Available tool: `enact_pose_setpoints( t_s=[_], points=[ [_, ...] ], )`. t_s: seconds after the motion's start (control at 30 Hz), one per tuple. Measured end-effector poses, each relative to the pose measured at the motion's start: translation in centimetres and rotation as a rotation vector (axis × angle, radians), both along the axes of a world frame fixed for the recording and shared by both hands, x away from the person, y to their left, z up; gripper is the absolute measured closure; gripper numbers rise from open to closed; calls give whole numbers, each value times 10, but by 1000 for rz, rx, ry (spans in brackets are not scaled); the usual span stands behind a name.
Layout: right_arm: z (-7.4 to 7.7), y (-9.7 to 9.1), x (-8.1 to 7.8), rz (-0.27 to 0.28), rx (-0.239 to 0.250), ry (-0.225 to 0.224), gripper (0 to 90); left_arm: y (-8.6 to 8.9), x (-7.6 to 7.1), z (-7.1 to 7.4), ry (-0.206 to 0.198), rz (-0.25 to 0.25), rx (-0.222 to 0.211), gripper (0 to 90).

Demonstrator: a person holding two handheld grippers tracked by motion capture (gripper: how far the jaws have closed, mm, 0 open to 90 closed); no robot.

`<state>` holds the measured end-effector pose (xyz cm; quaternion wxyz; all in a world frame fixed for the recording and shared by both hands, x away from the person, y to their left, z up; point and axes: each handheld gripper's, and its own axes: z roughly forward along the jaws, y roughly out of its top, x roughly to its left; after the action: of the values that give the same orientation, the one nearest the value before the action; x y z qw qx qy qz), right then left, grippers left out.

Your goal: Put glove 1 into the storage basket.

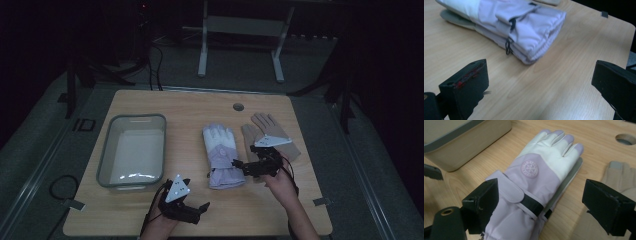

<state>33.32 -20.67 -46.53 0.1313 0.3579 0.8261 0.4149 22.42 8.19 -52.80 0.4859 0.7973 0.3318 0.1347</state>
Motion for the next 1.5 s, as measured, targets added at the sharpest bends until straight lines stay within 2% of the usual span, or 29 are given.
enact_pose_setpoints(
  t_s=[0.1,0.2,0.27,0.37,0.47,0.53,0.6,0.7,0.73,0.77,0.8,0.87,0.9,0.93,1.03,1.07,1.17,1.23,1.33,1.5],
  points=[
    [2,-3,2,4,32,6,96,-5,6,10,-9,7,8,12],
    [2,-3,7,-25,29,0,101,-12,16,23,-9,4,19,16],
    [3,-2,12,-40,24,-11,141,-17,24,31,-10,9,31,16],
    [5,1,23,-64,28,-11,211,-24,39,42,19,26,12,45],
    [4,7,33,-71,11,-8,253,-29,54,46,77,59,1,70],
    [-1,10,39,-68,15,12,267,-33,64,42,138,85,15,142],
    [-7,12,42,-65,5,36,271,-37,71,35,201,96,21,144],
    [-19,14,45,-62,16,70,272,-42,79,22,253,125,53,172],
    [-23,15,46,-69,5,67,272,-43,81,16,279,126,48,195],
    [-27,15,47,-73,-6,70,271,-44,84,10,330,115,23,198],
    [-32,14,48,-69,-4,87,274,-45,86,4,360,113,14,202],
    [-41,12,51,-65,13,136,356,-45,89,-7,408,105,-22,224],
    [-46,11,53,-57,27,173,356,-45,90,-12,429,101,-33,232],
    [-50,9,55,-53,36,210,368,-45,91,-16,440,95,-48,235],
    [-63,4,59,-47,81,301,383,-44,93,-23,457,85,-50,262],
    [-66,2,60,-48,94,323,382,-43,95,-30,481,68,-70,264],
    [-76,-3,64,-50,142,389,407,-44,96,-31,482,39,-73,338],
    [-82,-5,68,-29,178,445,491,-44,97,-32,473,25,-65,382],
    [-88,-6,70,4,208,469,548,-42,100,-32,496,-1,-63,443],
    [-88,-4,68,8,204,462,663,-39,103,-34,526,-22,-72,563]
  ],
)
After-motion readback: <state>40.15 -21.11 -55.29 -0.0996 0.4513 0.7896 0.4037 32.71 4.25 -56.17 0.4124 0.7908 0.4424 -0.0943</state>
